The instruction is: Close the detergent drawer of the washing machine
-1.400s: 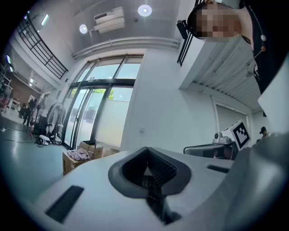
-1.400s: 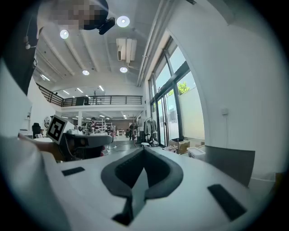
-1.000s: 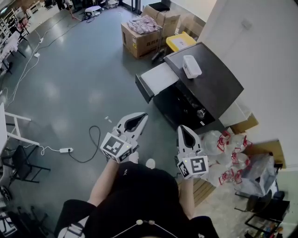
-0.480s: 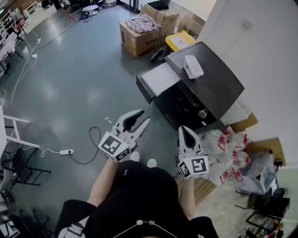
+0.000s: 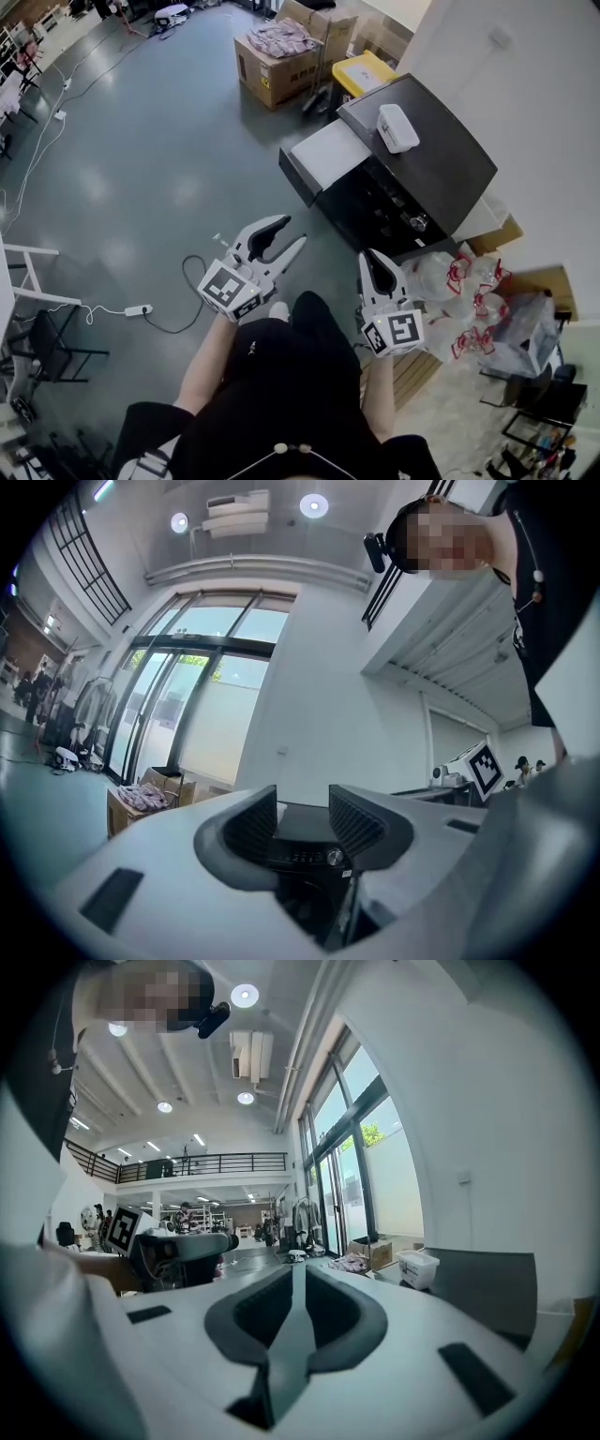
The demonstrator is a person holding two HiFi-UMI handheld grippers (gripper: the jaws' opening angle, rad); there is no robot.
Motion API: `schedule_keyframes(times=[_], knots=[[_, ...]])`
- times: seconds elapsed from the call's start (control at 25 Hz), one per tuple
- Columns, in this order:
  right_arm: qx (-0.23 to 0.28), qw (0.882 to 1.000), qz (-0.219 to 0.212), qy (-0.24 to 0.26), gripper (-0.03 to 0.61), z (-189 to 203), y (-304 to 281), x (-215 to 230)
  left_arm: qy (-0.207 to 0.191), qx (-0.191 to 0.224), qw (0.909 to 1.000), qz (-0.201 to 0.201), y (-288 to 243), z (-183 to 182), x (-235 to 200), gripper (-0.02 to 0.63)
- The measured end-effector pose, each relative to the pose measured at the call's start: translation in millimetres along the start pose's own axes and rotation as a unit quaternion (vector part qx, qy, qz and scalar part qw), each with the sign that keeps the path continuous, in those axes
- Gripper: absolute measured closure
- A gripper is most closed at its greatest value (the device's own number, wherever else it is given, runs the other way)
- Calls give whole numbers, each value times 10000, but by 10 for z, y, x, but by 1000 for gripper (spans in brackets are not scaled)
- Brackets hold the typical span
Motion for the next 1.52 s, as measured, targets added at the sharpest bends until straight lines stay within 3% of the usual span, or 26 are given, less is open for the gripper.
schedule_keyframes(times=[0.44, 0.92, 1.24, 1.52], knots=[[-286, 9995, -86, 59, 504, 97, -417, 231, 104, -95, 9999, -33, -274, 56, -345, 451], [-854, 9947, -568, 45, 484, 362, -1081, 857, 156, -240, 9990, -352, -995, 139, -808, 451], [-1511, 9796, -1325, -54, 476, 768, -1566, 1137, 298, -379, 9967, -648, -1539, 264, -1069, 451], [-2220, 9525, -2078, -157, 460, 1312, -1955, 1111, 303, -408, 9930, -1063, -1743, 333, -1261, 451]])
Point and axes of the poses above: the fingertips, and each gripper's own axes: y backward along the fingers, x to its right, z out of its underside, the point moved 2 cm from there along y, backward along the fingers, and after that the axes turned 12 degrees about -z, right-handed, at the moved point
